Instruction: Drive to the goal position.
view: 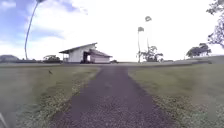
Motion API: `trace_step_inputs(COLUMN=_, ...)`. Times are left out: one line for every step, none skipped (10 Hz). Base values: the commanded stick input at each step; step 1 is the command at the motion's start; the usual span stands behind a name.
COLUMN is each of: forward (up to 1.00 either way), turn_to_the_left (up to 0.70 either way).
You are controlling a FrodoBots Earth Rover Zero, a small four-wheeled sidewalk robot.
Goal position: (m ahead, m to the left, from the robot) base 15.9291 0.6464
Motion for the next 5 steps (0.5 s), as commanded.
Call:
trace_step_inputs(forward=0.7, turn_to_the_left=0.0)
trace_step_inputs(forward=0.7, turn_to_the_left=0.0)
trace_step_inputs(forward=0.7, turn_to_the_left=0.0)
trace_step_inputs(forward=0.7, turn_to_the_left=0.0)
trace_step_inputs(forward=0.7, turn_to_the_left=0.0)
